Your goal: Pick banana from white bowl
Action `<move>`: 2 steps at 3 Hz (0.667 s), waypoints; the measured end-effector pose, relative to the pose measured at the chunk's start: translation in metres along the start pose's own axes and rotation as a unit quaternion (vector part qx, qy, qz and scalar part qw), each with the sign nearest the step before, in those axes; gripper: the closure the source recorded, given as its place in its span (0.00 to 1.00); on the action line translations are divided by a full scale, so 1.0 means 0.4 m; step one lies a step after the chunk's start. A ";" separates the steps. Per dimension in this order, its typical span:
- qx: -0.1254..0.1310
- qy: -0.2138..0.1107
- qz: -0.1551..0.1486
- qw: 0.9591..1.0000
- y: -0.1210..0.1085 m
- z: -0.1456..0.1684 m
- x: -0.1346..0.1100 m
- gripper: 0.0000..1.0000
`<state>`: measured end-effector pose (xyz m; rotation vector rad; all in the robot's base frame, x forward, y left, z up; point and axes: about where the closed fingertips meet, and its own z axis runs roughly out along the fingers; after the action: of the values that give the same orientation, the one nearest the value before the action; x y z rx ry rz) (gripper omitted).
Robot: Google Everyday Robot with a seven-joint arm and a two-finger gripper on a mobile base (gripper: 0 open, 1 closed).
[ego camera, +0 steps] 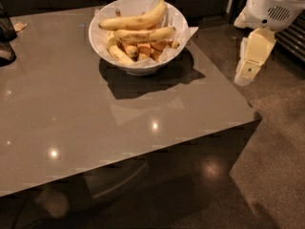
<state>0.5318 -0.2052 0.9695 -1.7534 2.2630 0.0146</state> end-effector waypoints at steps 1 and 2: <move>0.011 -0.009 -0.002 1.000 -0.018 0.000 -0.017 0.00; 0.028 -0.031 -0.014 0.999 -0.050 -0.005 -0.048 0.00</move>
Offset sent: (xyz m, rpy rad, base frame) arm 0.0309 0.0167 0.0197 0.0649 -0.1019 0.0519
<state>0.5548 -0.1929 0.9789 -1.7312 2.1745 -0.0017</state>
